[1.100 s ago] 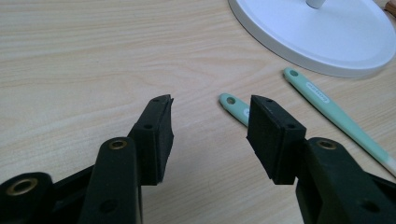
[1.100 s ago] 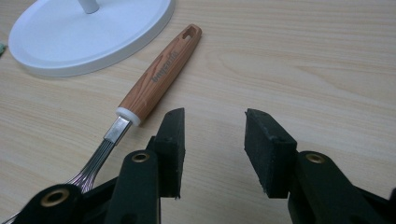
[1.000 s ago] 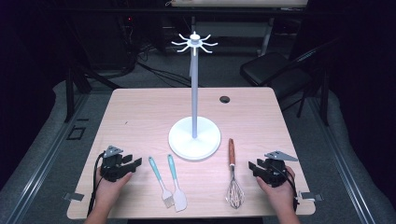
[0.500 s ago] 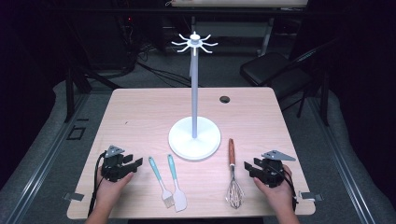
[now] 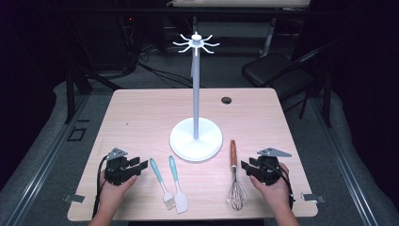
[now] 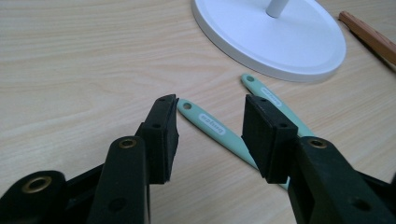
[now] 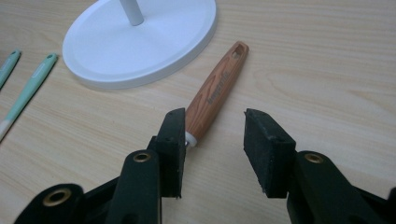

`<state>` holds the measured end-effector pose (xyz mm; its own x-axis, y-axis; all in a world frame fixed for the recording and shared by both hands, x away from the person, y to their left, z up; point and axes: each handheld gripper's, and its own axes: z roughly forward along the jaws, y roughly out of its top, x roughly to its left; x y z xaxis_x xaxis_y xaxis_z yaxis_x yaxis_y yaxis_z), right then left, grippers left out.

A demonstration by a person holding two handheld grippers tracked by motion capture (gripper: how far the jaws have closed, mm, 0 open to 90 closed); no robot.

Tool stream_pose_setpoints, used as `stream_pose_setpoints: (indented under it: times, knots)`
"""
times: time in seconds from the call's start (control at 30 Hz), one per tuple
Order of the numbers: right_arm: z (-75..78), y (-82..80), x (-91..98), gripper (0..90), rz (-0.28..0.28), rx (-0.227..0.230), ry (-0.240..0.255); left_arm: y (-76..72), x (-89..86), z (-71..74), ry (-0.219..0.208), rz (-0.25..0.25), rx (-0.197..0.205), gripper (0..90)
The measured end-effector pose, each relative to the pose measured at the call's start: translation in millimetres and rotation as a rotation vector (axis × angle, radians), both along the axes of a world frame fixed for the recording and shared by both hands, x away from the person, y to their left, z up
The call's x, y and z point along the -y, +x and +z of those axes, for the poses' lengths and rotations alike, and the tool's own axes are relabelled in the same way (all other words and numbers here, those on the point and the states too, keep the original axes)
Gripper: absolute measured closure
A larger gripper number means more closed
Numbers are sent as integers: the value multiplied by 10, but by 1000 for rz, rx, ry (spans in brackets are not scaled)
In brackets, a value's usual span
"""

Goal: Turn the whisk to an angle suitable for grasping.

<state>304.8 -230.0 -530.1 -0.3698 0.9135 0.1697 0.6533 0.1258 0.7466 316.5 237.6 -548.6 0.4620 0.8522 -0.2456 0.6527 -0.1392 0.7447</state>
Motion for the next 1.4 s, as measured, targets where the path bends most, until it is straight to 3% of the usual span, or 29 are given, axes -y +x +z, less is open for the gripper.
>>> stream_pose_setpoints:
  times: [0.17,0.2,0.23,0.4,0.67,0.7,0.77,1.07,1.1,1.17,1.4]
  knots:
    - [72,99,-35,567,-7,2,8,-20,37,11,22,-7,16,550]
    - [80,121,-24,565,-1,-17,-18,-16,32,10,24,-13,9,550]
    - [35,160,-63,565,-12,-15,24,-14,37,-1,23,-6,14,550]
    - [-79,238,-152,560,0,-50,37,-10,30,-12,27,-23,8,549]
    - [-242,229,-170,552,2,-85,66,-16,17,-17,20,-9,10,547]
    - [-263,230,-184,550,-7,-84,104,-16,15,-15,22,-13,9,547]
    - [-269,236,-184,548,0,-95,107,-15,16,-14,22,-13,8,546]
    - [-281,345,-241,561,-41,-129,103,-19,24,-10,20,-10,8,543]
    - [-259,375,-265,573,-55,-143,62,-20,27,-10,18,-8,16,542]
    - [-241,418,-281,581,-60,-151,36,-26,22,-2,17,-9,15,542]
    - [-246,503,-355,627,-90,-211,15,-37,-5,7,15,-8,19,542]
